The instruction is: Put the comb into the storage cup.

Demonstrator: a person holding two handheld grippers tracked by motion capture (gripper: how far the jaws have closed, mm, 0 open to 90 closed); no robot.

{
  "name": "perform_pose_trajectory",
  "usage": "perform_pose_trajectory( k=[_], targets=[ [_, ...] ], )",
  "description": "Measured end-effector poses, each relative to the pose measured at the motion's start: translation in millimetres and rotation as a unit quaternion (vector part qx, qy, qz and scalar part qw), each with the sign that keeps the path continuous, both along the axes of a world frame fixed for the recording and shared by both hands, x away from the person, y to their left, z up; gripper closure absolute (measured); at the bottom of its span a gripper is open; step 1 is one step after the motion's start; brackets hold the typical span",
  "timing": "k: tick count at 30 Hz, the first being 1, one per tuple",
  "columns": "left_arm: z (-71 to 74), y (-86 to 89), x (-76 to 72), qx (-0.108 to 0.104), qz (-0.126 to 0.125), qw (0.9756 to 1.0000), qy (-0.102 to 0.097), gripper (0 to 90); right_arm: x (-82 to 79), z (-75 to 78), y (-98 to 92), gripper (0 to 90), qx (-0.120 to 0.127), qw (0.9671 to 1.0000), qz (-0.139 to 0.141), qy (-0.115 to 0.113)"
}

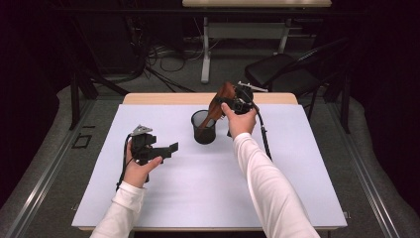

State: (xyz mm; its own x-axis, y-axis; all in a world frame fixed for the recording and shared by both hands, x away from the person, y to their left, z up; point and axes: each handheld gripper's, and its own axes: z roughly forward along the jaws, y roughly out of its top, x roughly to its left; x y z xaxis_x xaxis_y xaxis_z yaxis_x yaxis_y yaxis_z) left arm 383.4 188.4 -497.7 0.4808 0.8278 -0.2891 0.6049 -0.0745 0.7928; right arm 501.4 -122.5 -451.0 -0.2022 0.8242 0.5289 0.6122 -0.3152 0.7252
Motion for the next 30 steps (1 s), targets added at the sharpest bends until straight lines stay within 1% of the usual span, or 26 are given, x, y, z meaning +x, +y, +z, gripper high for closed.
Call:
perform_pose_trajectory(
  k=[8, 15, 30],
  targets=[
    [-0.4, 0.7, 0.7, -0.001, 0.000, 1.0000, 0.001, 0.2, 0.3, -4.4, 1.0, 46.8, -0.001, 1.0000, 0.000, 0.002],
    [-0.9, 1.1, 0.7, 0.000, 0.001, 1.0000, 0.001, 0.2, 0.1, -6.9, 3.0, 46.8, -0.005, 1.0000, 0.003, -0.007],
    [-1.6, 0.6, 1.0, 0.000, 0.000, 1.0000, 0.002, 0.2, 1.4, -8.3, 2.3, 46.3, -0.007, 0.9998, 0.014, -0.011]
  ],
)
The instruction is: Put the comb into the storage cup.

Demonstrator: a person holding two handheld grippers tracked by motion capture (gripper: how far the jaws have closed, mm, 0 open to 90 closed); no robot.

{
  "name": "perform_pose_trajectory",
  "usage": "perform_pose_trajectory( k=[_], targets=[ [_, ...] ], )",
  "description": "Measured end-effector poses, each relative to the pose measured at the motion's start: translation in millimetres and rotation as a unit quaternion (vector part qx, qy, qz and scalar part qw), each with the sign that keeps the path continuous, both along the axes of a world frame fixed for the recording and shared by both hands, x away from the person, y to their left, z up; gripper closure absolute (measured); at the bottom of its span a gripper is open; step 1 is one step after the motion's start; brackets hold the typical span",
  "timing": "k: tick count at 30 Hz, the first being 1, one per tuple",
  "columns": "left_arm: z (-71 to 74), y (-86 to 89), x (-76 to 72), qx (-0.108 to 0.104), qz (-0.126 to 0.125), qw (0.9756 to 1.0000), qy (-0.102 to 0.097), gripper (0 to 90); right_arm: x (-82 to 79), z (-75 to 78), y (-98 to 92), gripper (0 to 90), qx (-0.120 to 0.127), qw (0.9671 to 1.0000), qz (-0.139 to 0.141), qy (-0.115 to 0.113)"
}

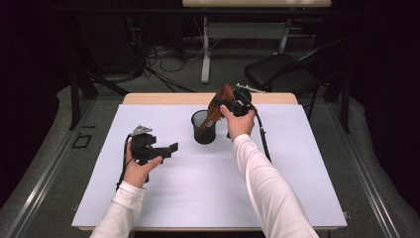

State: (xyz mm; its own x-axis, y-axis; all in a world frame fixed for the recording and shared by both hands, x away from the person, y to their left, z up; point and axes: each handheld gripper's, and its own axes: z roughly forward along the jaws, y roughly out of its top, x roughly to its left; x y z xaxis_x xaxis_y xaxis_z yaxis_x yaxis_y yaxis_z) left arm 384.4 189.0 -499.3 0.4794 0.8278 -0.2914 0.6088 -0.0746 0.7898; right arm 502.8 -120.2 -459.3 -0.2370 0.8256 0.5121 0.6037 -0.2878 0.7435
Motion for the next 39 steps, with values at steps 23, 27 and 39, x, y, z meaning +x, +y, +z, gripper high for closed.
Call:
perform_pose_trajectory(
  k=[23, 27, 39],
  targets=[
    [-1.4, -1.3, 0.6, 0.002, 0.001, 1.0000, 0.002, 0.2, -0.6, -1.0, 0.3, 44.6, 0.006, 1.0000, -0.006, 0.001],
    [-1.7, -1.1, 0.6, 0.002, 0.002, 1.0000, 0.002, 0.2, -0.4, -1.3, 0.5, 44.0, 0.019, 0.9997, -0.007, 0.009],
    [-1.4, -0.7, 0.6, 0.002, 0.002, 1.0000, 0.003, 0.2, 0.6, -2.7, -1.7, 41.1, 0.021, 0.9997, 0.004, 0.008]
  ],
)
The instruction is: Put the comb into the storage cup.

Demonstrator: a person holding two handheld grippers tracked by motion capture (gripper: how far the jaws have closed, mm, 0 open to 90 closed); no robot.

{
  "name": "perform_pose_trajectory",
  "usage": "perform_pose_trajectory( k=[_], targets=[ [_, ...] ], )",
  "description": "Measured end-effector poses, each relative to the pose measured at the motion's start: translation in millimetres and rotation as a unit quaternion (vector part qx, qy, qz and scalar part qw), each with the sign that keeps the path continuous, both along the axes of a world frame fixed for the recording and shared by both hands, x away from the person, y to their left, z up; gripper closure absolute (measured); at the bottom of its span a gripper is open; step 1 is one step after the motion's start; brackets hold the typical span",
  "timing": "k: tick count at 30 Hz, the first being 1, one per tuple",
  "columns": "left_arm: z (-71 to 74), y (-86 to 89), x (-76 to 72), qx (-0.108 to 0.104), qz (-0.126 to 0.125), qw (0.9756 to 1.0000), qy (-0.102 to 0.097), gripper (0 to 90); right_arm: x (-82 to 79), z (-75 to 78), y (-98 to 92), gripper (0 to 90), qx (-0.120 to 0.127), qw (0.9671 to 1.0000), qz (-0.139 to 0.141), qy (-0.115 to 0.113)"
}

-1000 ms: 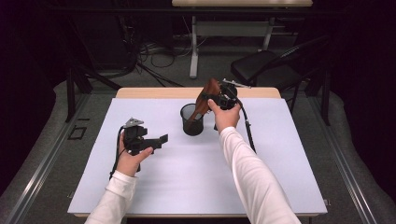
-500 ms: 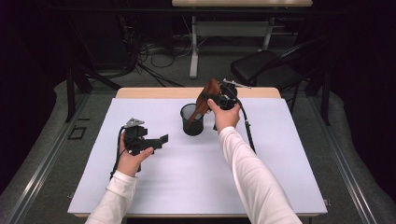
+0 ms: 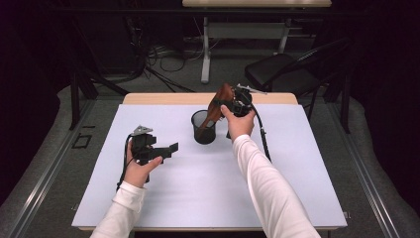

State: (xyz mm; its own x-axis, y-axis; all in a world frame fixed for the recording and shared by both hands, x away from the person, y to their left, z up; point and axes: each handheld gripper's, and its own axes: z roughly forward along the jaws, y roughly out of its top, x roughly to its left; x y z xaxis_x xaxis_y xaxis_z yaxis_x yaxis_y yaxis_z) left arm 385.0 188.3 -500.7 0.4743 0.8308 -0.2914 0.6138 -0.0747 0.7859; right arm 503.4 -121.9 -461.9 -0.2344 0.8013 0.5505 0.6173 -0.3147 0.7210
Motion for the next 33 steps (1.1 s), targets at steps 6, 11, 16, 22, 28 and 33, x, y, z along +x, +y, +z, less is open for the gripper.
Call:
perform_pose_trajectory(
  k=[6, 11, 16, 22, 28, 33],
  targets=[
    [-0.3, -0.2, 0.2, -0.001, 0.000, 1.0000, -0.001, 0.2, -0.6, -0.3, 2.3, 35.8, -0.007, 0.9999, 0.006, -0.006],
    [-0.1, -0.1, 0.0, -0.001, 0.000, 1.0000, -0.001, 0.2, 0.2, -2.3, 2.2, 27.8, -0.023, 0.9997, 0.001, 0.000],
    [0.0, 0.3, 0.2, 0.000, 0.000, 1.0000, 0.000, 0.2, 2.0, -3.5, -5.0, 34.1, -0.030, 0.9995, 0.008, 0.006],
    [-0.5, -0.4, 0.5, 0.000, 0.000, 1.0000, 0.000, 0.2, 1.5, -2.7, -4.0, 28.3, -0.019, 0.9997, 0.009, 0.009],
    [-0.3, 0.0, 0.1, 0.000, 0.001, 1.0000, -0.001, 0.3, 1.4, -3.1, -3.2, 24.7, -0.019, 0.9997, 0.011, 0.008],
    [-0.3, -0.2, 0.1, 0.000, 0.000, 1.0000, -0.001, 0.2, 0.6, -0.9, -4.2, 20.0, -0.022, 0.9997, 0.008, 0.005]
  ],
)
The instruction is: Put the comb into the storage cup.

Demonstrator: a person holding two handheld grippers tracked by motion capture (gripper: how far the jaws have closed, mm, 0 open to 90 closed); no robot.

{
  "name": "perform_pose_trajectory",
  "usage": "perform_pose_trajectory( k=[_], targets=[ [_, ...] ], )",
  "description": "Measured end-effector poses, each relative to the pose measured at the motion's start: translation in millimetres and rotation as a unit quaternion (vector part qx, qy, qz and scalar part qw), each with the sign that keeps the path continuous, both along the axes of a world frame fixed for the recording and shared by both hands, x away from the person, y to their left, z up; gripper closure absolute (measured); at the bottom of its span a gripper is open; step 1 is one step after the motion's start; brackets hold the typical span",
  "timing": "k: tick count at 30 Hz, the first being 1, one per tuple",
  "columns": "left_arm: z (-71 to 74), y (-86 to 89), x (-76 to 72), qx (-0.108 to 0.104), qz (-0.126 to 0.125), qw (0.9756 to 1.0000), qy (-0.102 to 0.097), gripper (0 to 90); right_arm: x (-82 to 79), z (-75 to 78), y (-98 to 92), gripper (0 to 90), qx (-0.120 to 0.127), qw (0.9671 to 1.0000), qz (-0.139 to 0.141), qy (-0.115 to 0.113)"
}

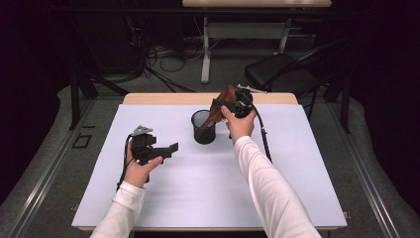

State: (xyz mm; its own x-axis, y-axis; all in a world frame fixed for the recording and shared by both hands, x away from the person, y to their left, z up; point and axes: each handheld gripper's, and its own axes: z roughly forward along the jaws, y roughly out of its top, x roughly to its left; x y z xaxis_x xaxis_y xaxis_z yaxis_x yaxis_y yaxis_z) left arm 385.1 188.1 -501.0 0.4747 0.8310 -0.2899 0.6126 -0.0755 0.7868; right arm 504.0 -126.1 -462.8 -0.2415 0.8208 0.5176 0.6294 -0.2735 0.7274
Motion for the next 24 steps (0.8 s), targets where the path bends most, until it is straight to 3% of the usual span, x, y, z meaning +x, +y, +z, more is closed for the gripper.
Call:
perform_pose_trajectory(
  k=[4, 17, 24],
  targets=[
    [-0.2, -0.5, 0.1, 0.000, 0.000, 1.0000, 0.001, 0.2, 0.4, 0.5, -1.8, 14.6, -0.004, 1.0000, -0.001, -0.003],
    [-0.6, 1.6, 0.5, -0.004, 0.003, 1.0000, 0.002, 0.2, -1.6, 5.1, -7.6, 12.8, -0.022, 0.9997, -0.005, -0.003],
    [-0.1, 2.4, 0.3, -0.008, 0.002, 1.0000, 0.000, 0.2, -4.2, 9.4, -12.9, 0.7, -0.031, 0.9995, 0.006, -0.005]
  ],
)
